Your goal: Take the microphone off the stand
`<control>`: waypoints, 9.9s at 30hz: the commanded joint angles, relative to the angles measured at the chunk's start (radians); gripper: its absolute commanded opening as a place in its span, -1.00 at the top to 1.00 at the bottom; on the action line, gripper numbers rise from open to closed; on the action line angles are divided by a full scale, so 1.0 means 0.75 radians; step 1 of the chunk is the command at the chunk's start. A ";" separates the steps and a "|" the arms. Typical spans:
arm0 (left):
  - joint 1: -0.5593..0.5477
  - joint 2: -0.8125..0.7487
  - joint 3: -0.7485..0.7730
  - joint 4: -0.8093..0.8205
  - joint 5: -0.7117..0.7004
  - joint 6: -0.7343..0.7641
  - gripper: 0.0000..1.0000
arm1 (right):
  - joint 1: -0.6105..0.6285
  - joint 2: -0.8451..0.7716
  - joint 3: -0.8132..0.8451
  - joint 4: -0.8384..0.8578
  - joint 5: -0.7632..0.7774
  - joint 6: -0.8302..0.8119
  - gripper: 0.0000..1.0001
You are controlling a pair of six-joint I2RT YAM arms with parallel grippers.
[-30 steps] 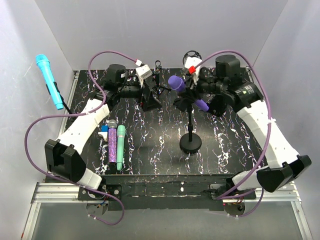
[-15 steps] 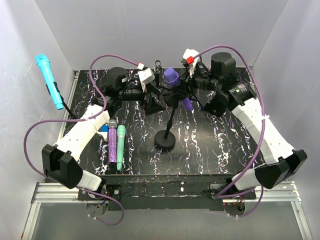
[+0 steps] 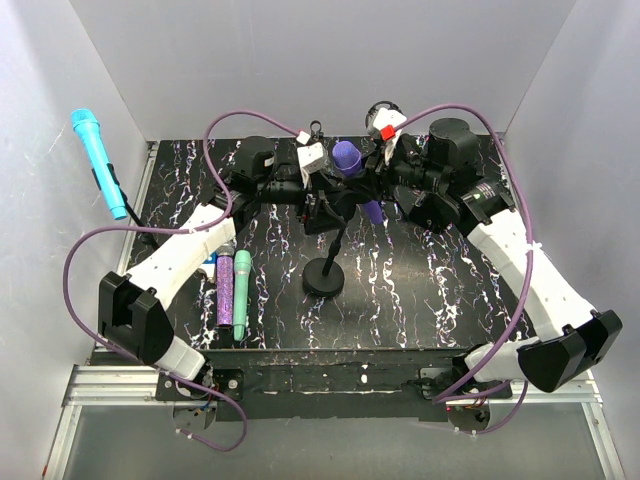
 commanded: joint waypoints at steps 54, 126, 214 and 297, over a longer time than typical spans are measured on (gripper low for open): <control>-0.009 0.089 0.102 0.079 -0.022 -0.081 0.10 | -0.010 0.124 0.643 0.151 0.064 0.154 0.97; 0.038 0.046 0.720 -0.639 -1.544 0.285 1.00 | -0.082 -0.407 -0.188 0.207 0.209 0.444 -0.50; 0.165 -0.500 -0.113 -0.737 -0.435 0.322 -0.81 | -0.035 0.020 -0.558 0.724 -0.400 0.317 -0.50; -0.144 0.056 -0.238 0.036 -0.503 -0.180 -0.28 | -0.047 0.198 -0.535 0.725 0.367 0.932 0.97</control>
